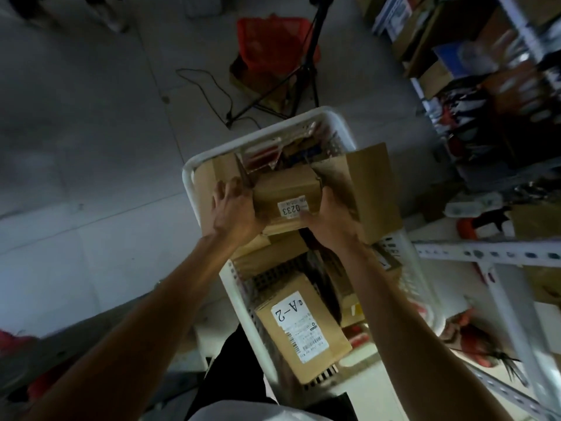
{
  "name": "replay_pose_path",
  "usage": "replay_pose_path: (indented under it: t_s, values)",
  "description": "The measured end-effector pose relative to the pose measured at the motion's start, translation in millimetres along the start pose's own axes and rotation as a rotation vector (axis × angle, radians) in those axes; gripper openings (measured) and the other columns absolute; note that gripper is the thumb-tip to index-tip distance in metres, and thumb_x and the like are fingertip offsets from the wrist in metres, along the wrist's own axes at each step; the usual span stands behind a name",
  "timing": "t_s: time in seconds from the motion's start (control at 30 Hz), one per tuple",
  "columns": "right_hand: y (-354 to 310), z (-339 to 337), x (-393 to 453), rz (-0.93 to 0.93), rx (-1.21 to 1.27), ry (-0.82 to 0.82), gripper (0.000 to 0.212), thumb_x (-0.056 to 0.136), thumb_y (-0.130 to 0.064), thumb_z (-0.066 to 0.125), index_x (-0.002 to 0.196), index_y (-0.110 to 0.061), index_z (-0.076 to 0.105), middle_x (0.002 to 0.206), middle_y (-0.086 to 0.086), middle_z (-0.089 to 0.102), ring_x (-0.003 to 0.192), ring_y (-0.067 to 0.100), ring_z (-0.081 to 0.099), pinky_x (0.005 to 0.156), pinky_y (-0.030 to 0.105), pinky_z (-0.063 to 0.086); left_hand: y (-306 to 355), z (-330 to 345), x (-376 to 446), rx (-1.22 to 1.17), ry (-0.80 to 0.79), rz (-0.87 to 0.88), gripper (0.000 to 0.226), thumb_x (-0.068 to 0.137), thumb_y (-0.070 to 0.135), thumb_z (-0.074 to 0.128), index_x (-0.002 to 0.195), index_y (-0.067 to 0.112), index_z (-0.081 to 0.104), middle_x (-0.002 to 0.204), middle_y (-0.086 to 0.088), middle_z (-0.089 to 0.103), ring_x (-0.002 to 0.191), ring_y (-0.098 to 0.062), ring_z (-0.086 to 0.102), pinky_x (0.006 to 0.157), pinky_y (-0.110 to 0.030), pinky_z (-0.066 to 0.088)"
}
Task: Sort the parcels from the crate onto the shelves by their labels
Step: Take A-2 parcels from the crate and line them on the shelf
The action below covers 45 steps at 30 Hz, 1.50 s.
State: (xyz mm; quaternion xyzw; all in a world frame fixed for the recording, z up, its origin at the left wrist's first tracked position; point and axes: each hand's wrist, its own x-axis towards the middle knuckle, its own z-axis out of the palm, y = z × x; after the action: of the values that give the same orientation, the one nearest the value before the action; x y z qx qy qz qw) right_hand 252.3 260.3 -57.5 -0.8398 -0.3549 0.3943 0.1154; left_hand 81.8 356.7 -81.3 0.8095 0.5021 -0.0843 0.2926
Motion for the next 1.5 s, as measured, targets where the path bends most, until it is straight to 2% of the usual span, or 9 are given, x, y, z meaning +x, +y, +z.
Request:
replay_pose_path:
  t_s: [0.17,0.47,0.63,0.7,0.83,1.0,1.13,1.37,1.5]
  values:
    - [5,-1,3,0.086,0.287,-0.009,0.069,0.089,-0.036,0.073,0.146,-0.019,0.039,0.142,0.001,0.054,0.133,0.022,0.05,0.1,0.027,0.037,6,0,-1,-0.088,-0.029,0.051,0.061,0.08,0.053,0.072,0.124,0.011,0.065,0.147,-0.009,0.035,0.136,-0.033,0.022,0.113,-0.041,0.025]
    - [34,-3,-39,-0.011,0.338,0.065,0.065,0.087,-0.037,0.074,0.142,-0.017,0.046,0.128,-0.007,0.057,0.12,0.009,0.05,0.095,0.021,0.035,40,19,-65,-0.313,0.189,0.185,0.056,0.081,0.042,0.078,0.124,0.009,0.064,0.13,-0.008,0.063,0.129,-0.015,0.041,0.119,-0.037,0.026]
    - [61,-4,-86,-0.108,0.408,0.106,0.051,0.084,-0.036,0.078,0.126,-0.018,0.054,0.11,-0.011,0.064,0.104,0.009,0.063,0.083,0.017,0.05,61,35,-119,-0.599,0.194,0.081,0.065,0.078,0.049,0.072,0.133,0.021,0.052,0.129,0.003,0.059,0.118,-0.012,0.058,0.1,-0.04,0.051]
    - [76,-5,-105,-0.162,0.429,0.116,0.053,0.083,-0.034,0.079,0.127,-0.018,0.055,0.112,-0.01,0.067,0.103,0.008,0.065,0.087,0.025,0.054,72,43,-144,-0.624,0.221,0.037,0.057,0.078,0.049,0.071,0.126,0.025,0.053,0.116,0.007,0.064,0.104,-0.008,0.064,0.092,-0.033,0.055]
    - [114,0,-144,-0.253,0.384,0.12,0.052,0.081,-0.031,0.081,0.124,-0.019,0.055,0.1,-0.023,0.062,0.088,-0.014,0.059,0.073,0.005,0.048,94,65,-202,-0.714,0.243,-0.047,0.047,0.081,0.026,0.078,0.118,0.032,0.05,0.106,0.016,0.066,0.093,0.009,0.063,0.077,-0.004,0.047]
    - [156,15,-195,-0.275,0.449,-0.028,0.057,0.077,-0.04,0.081,0.125,-0.024,0.053,0.115,-0.002,0.065,0.101,0.005,0.065,0.079,0.017,0.052,102,107,-276,-0.755,0.306,-0.097,0.054,0.081,0.029,0.078,0.129,0.019,0.055,0.111,0.012,0.07,0.1,-0.003,0.068,0.091,-0.028,0.055]
    - [168,15,-231,-0.344,0.479,-0.06,0.051,0.081,-0.029,0.083,0.12,-0.027,0.051,0.116,-0.005,0.064,0.1,-0.01,0.06,0.079,0.005,0.045,103,130,-324,-0.795,0.329,-0.155,0.047,0.083,0.02,0.078,0.123,0.027,0.054,0.106,0.018,0.068,0.099,0.0,0.067,0.089,-0.016,0.049]
    - [184,50,-237,0.042,0.785,-0.171,0.066,0.075,-0.058,0.073,0.118,-0.017,0.044,0.115,0.003,0.059,0.113,0.025,0.057,0.098,0.046,0.048,80,132,-326,-0.662,0.092,-0.207,0.062,0.085,0.036,0.075,0.138,0.02,0.047,0.116,0.007,0.068,0.101,-0.007,0.067,0.093,-0.037,0.057]
    - [191,68,-228,0.164,0.857,-0.242,0.049,0.081,-0.032,0.079,0.112,-0.017,0.044,0.121,0.015,0.061,0.117,0.032,0.059,0.099,0.054,0.047,73,134,-308,-0.497,-0.015,-0.116,0.076,0.081,0.042,0.076,0.142,0.019,0.037,0.124,0.007,0.06,0.108,-0.009,0.061,0.093,-0.027,0.052]
